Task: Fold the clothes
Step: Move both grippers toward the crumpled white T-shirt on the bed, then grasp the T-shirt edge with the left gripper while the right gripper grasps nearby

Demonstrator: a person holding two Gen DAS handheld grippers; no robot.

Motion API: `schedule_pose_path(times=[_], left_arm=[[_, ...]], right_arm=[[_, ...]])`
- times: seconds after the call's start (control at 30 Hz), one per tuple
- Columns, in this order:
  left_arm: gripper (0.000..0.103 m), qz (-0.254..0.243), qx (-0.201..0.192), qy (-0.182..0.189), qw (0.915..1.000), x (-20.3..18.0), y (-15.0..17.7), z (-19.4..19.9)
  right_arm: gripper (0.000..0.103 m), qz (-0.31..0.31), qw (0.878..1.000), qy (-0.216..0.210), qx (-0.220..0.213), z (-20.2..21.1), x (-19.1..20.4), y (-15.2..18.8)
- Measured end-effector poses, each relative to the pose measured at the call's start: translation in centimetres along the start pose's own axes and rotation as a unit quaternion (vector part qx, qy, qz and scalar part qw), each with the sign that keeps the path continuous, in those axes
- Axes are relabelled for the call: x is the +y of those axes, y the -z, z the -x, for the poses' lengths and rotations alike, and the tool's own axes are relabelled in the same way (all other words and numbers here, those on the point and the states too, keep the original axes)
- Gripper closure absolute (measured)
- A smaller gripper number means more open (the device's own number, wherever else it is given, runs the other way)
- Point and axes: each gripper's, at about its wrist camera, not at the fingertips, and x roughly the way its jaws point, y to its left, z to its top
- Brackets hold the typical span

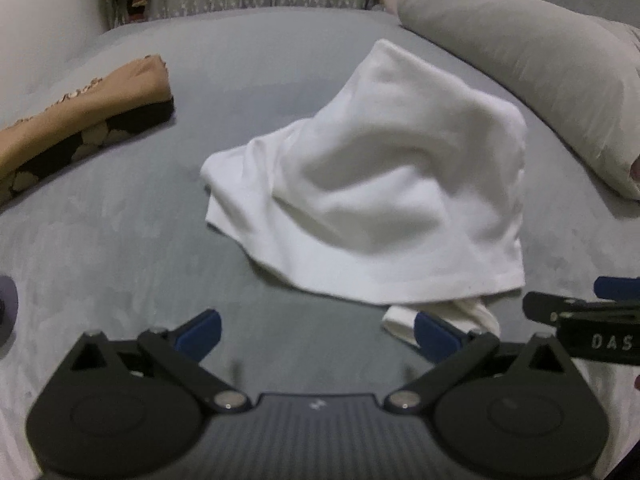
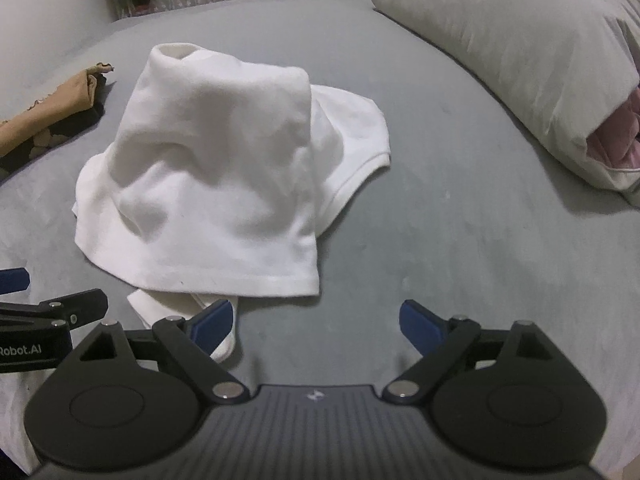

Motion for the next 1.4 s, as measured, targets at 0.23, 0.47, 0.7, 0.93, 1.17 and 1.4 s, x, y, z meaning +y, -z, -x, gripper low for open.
schedule_pose_path(times=[0.23, 0.47, 0.7, 0.93, 1.17, 1.4], left_arm=[[0.002, 0.009, -0.017, 0.024, 0.9995, 0.9, -0.1, -0.2], [0.007, 0.004, -0.032, 0.048, 0.9983, 1.1, 0.0, 0.2], [0.014, -0.011, -0.036, 0.075, 0.9965, 0.6, 0.4, 0.3], [0.019, -0.031, -0.064, 0.106, 0.9919, 0.1, 0.8, 0.6], [0.028, -0.062, -0.084, 0.144, 0.9841, -1.7, 0.3, 0.7], [0.020, -0.081, -0.094, 0.138, 0.9825, -1.9, 0.7, 0.8]], right_arm=[[0.009, -0.005, 1.000, 0.006, -0.004, -1.5, -0.6, -0.8], [0.015, -0.042, 0.999, -0.029, 0.009, -4.3, -2.0, -1.6], [0.083, -0.048, 0.997, -0.063, 0.011, -5.3, -1.6, -1.4], [0.101, -0.041, 0.993, -0.101, -0.034, -2.1, -1.2, -2.8], [0.102, -0.007, 0.987, -0.131, -0.087, 1.6, 0.5, -5.2], [0.039, 0.014, 0.993, -0.075, -0.089, 1.2, 0.1, -4.8]])
